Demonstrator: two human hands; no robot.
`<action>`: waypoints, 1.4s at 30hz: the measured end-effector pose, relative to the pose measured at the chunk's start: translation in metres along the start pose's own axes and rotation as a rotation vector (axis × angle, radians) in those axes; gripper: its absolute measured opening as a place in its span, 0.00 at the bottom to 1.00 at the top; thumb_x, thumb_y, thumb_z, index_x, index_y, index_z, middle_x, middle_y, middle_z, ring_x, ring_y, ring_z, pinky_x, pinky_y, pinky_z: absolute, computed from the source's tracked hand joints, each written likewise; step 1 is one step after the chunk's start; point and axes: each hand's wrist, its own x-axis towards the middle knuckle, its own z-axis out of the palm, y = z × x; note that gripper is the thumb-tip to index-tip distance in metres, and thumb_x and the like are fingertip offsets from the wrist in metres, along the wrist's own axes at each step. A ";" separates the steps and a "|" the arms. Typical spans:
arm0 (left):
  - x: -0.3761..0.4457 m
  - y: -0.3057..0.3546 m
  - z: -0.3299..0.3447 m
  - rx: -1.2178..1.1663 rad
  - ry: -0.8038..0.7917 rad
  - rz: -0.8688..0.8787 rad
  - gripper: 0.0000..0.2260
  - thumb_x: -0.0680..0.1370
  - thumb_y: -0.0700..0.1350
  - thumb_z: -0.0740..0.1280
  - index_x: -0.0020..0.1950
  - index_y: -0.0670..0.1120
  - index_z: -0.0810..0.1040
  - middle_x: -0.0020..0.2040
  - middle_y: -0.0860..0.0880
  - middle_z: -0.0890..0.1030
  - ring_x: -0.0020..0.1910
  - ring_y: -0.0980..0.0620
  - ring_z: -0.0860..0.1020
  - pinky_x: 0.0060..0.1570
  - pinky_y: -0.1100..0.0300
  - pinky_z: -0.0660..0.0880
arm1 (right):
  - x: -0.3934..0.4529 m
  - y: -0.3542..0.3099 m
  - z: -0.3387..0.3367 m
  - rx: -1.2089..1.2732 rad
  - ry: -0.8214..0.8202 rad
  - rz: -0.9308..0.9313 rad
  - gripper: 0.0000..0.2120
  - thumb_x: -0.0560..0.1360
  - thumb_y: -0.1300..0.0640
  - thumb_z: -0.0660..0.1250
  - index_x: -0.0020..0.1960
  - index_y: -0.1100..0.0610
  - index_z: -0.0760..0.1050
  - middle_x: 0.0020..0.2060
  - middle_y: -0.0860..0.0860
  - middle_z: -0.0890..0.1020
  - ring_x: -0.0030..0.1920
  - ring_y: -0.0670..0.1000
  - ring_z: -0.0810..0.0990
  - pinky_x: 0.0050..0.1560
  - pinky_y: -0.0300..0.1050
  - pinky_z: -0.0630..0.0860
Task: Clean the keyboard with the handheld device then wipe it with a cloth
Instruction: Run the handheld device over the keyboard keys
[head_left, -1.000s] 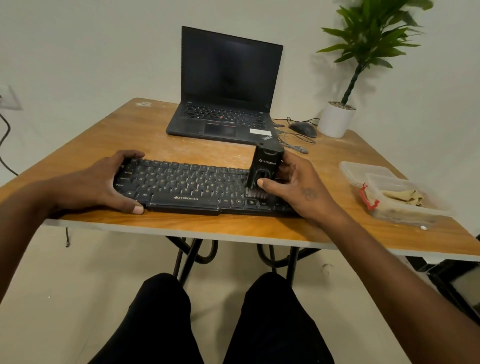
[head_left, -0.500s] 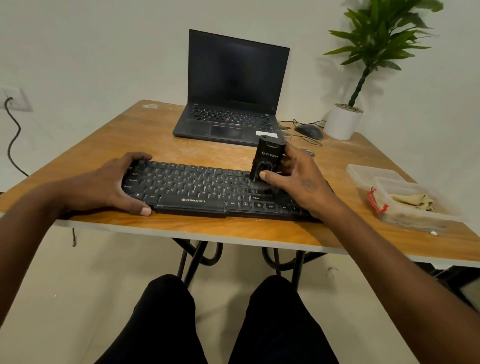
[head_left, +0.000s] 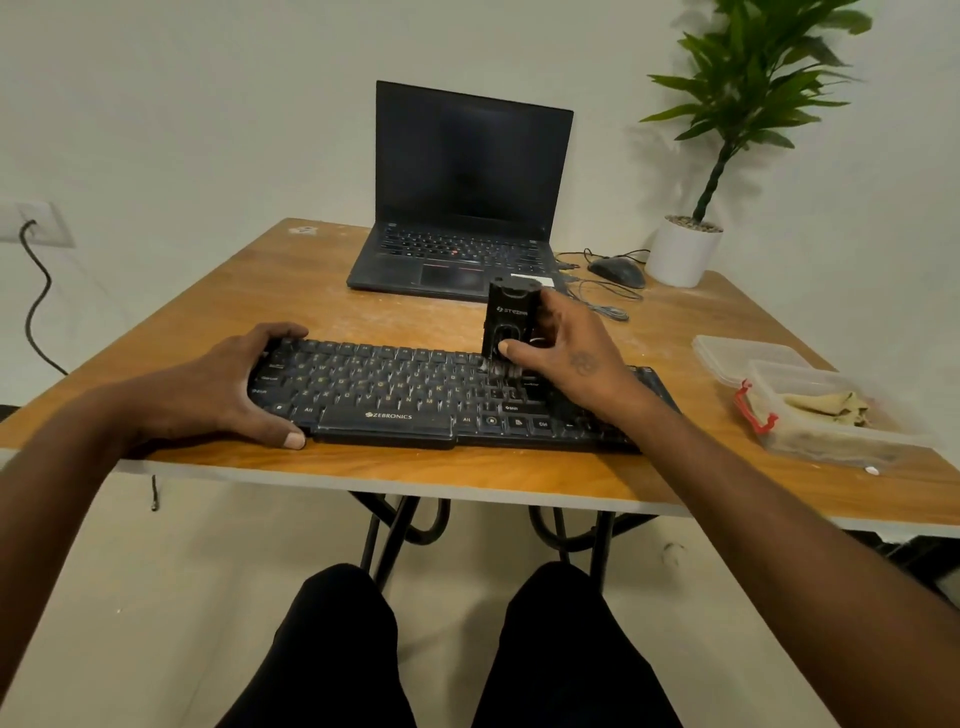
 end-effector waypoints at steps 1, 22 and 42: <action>0.000 0.000 0.000 0.001 0.001 0.001 0.54 0.53 0.67 0.82 0.72 0.73 0.57 0.69 0.57 0.67 0.64 0.57 0.71 0.60 0.57 0.72 | 0.006 0.001 0.001 -0.012 0.011 0.007 0.27 0.75 0.58 0.75 0.72 0.55 0.71 0.63 0.49 0.80 0.53 0.34 0.77 0.50 0.24 0.73; -0.001 0.003 0.001 0.002 0.001 -0.001 0.55 0.52 0.68 0.82 0.74 0.71 0.57 0.68 0.60 0.67 0.63 0.58 0.71 0.55 0.63 0.72 | -0.032 -0.001 0.001 0.075 0.034 0.046 0.26 0.77 0.56 0.72 0.72 0.52 0.68 0.62 0.42 0.78 0.58 0.33 0.76 0.56 0.34 0.77; -0.008 0.012 0.002 -0.012 0.008 -0.004 0.55 0.55 0.65 0.82 0.75 0.68 0.56 0.66 0.65 0.65 0.62 0.60 0.70 0.51 0.69 0.70 | -0.067 -0.015 0.021 0.192 0.166 0.210 0.28 0.79 0.63 0.69 0.70 0.44 0.61 0.53 0.33 0.75 0.53 0.30 0.75 0.49 0.32 0.73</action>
